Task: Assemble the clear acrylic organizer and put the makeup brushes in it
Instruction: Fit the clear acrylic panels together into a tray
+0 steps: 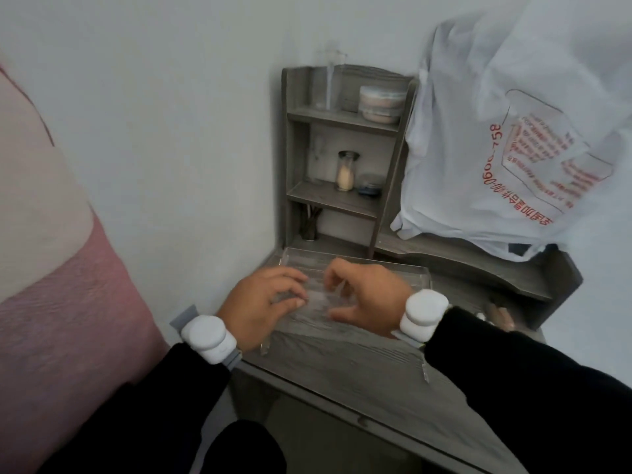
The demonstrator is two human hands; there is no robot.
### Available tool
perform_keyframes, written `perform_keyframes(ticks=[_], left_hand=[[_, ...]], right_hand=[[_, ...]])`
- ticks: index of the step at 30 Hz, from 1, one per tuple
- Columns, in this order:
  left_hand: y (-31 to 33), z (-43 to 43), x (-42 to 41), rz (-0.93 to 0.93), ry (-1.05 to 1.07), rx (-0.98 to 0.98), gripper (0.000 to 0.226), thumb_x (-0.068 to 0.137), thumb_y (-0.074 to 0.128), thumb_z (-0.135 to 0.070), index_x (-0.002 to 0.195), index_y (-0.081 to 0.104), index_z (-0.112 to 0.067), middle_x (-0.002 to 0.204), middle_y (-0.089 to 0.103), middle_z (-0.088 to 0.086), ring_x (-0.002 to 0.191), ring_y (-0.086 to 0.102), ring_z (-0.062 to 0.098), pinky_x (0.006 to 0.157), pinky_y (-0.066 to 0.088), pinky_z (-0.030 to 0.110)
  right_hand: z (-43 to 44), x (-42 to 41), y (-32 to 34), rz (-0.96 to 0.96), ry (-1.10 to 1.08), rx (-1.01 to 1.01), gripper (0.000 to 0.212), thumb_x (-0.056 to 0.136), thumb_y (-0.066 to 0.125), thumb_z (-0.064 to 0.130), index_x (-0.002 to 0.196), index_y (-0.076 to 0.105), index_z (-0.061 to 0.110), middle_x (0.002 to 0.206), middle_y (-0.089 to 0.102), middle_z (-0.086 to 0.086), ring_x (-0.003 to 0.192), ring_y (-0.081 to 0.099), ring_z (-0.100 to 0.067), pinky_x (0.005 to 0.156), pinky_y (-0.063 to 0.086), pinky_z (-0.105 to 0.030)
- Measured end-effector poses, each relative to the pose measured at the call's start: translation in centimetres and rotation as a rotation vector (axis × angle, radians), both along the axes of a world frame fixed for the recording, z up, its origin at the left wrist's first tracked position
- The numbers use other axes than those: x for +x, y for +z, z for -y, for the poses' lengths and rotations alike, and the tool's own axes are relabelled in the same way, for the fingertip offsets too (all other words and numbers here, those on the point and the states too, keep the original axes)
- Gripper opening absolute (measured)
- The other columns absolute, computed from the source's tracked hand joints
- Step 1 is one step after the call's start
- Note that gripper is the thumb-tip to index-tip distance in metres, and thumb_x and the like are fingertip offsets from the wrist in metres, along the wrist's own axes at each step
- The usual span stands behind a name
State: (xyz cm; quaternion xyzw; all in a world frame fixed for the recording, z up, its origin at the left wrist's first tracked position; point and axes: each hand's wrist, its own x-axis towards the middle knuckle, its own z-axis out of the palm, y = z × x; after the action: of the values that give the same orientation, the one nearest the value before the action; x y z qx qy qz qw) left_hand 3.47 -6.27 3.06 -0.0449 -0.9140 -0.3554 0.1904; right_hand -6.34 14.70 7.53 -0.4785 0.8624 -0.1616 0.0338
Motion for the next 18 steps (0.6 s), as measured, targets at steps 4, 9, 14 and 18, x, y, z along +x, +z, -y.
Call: perform_keyframes(ticks=[4, 9, 14, 18], left_hand=[[-0.6, 0.0, 0.7, 0.015, -0.012, 0.009, 0.009, 0.085, 0.074, -0.025, 0.088, 0.076, -0.033, 0.117, 0.064, -0.025, 0.113, 0.057, -0.005, 0.104, 0.043, 0.027], [-1.8, -0.1, 2.2, 0.066, 0.009, -0.013, 0.01, 0.085, 0.073, -0.031, 0.091, 0.073, -0.039, 0.121, 0.059, -0.034, 0.116, 0.054, -0.008, 0.099, 0.046, 0.025], [-2.7, 1.0, 2.9, -0.005, 0.198, 0.19, 0.029, 0.09, 0.065, -0.025, 0.119, 0.065, -0.031, 0.124, 0.064, -0.019, 0.116, 0.057, -0.003, 0.098, 0.044, 0.021], [-3.8, 2.6, 1.9, 0.275, 0.412, 0.44, 0.032, 0.08, 0.068, -0.03, 0.111, 0.068, -0.023, 0.11, 0.072, 0.003, 0.104, 0.068, 0.02, 0.095, 0.054, 0.04]], right_hand=[[-0.7, 2.1, -3.1, -0.268, -0.03, -0.175, 0.013, 0.082, 0.069, 0.044, 0.085, 0.07, 0.031, 0.11, 0.065, 0.011, 0.106, 0.055, -0.016, 0.086, 0.049, -0.039], [-0.6, 4.9, -5.8, -0.325, -0.145, -0.265, 0.015, 0.087, 0.061, 0.04, 0.085, 0.072, 0.03, 0.092, 0.061, 0.011, 0.084, 0.057, -0.014, 0.068, 0.049, -0.035], [-0.6, 6.2, -7.7, -0.219, -0.167, -0.224, 0.027, 0.09, 0.046, 0.043, 0.096, 0.07, 0.033, 0.087, 0.059, 0.013, 0.078, 0.062, -0.014, 0.054, 0.05, -0.03], [-0.4, 6.6, -8.9, -0.192, -0.101, -0.136, 0.018, 0.087, 0.059, 0.035, 0.102, 0.069, 0.039, 0.087, 0.058, 0.014, 0.076, 0.064, -0.016, 0.052, 0.049, -0.029]])
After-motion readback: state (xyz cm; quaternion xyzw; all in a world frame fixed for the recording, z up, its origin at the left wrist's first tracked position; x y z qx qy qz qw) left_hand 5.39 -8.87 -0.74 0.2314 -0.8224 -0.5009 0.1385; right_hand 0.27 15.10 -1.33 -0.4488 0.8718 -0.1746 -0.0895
